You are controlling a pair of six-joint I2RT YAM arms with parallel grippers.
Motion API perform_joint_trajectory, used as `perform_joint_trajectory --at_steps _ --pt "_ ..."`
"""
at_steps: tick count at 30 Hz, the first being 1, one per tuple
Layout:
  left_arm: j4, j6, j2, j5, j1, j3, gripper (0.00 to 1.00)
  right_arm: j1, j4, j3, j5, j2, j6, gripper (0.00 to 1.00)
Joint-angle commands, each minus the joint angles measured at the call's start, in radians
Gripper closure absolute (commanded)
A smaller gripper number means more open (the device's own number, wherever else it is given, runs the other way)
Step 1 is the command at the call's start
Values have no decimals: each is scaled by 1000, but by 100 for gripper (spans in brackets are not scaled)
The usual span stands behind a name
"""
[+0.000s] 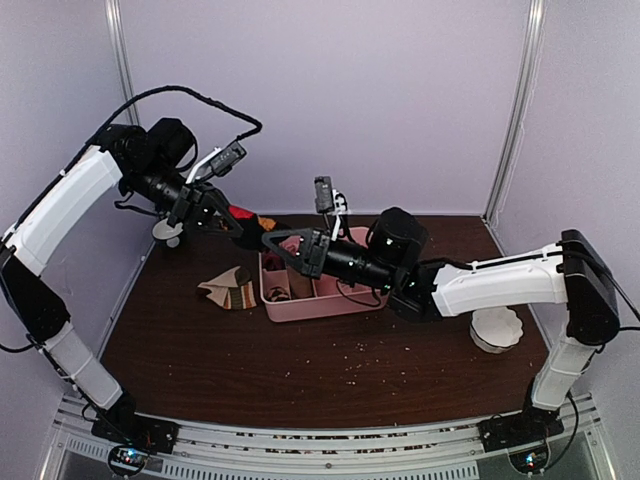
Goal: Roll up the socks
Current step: Pass from the right arm to the left, then place the sock in the storage box.
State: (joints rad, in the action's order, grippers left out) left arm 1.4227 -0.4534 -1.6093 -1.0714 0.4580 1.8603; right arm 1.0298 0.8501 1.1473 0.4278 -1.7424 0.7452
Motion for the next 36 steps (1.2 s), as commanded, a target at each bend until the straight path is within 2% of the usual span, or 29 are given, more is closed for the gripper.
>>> perform_joint_trajectory --at_steps 1,3,5,8,13,17,21,24,30,36 --pt "-46 48 4 4 -6 -9 90 13 15 50 -44 -45 10 100" --pt "-50 49 -5 14 -13 -6 100 14 9 52 -44 -49 10 100" --pt "-62 62 -19 44 -23 -2 100 12 -14 49 -51 -44 0 100" --pt "-98 109 -56 197 -31 10 100 -13 -80 15 -102 -12 -13 68" --pt "-172 182 -132 446 -30 66 100 -96 -278 -100 -262 118 -64 25" --pt "-254 281 -204 535 -22 135 100 -117 -556 -151 -496 253 -202 22" --pt "-273 409 -342 697 20 278 100 -135 -619 -249 -632 367 -247 22" --pt "-282 474 -445 783 61 365 100 -145 -639 -295 -688 423 -256 24" --pt "-345 568 -603 906 154 542 100 -151 -698 -325 -755 439 -245 26" --pt "-413 662 -689 995 188 565 100 -153 -687 -362 -743 439 -212 28"
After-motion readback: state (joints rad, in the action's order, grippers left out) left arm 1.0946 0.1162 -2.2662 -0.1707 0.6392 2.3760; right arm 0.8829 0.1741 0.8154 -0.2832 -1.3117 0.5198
